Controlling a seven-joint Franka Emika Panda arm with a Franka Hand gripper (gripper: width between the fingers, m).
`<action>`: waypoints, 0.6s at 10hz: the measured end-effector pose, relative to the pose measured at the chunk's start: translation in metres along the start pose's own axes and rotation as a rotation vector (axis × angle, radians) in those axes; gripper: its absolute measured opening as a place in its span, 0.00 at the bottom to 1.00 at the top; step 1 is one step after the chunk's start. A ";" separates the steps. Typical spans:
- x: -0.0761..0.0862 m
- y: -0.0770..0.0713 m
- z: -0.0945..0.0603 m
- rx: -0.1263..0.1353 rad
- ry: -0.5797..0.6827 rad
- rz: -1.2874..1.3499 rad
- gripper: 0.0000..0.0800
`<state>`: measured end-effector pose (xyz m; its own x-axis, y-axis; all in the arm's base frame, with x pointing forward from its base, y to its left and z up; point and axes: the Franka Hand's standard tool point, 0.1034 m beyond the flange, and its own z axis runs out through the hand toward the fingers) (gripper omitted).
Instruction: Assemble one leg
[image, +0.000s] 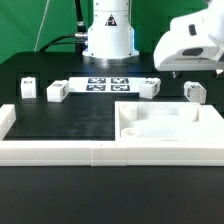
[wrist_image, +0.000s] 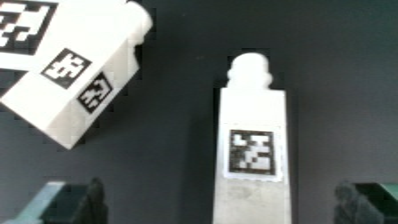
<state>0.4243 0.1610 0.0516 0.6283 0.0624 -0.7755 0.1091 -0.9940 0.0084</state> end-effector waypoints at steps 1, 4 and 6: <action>0.009 -0.002 0.003 0.003 -0.020 -0.001 0.81; 0.014 -0.006 0.017 0.001 -0.017 -0.005 0.81; 0.019 -0.007 0.029 -0.001 -0.039 0.009 0.81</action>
Offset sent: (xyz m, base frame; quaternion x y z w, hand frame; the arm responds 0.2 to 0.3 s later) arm -0.0088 0.0043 -0.0207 0.0126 -0.0040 0.0271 0.9995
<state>0.4128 0.1666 0.0186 0.5987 0.0495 -0.7995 0.1039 -0.9945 0.0162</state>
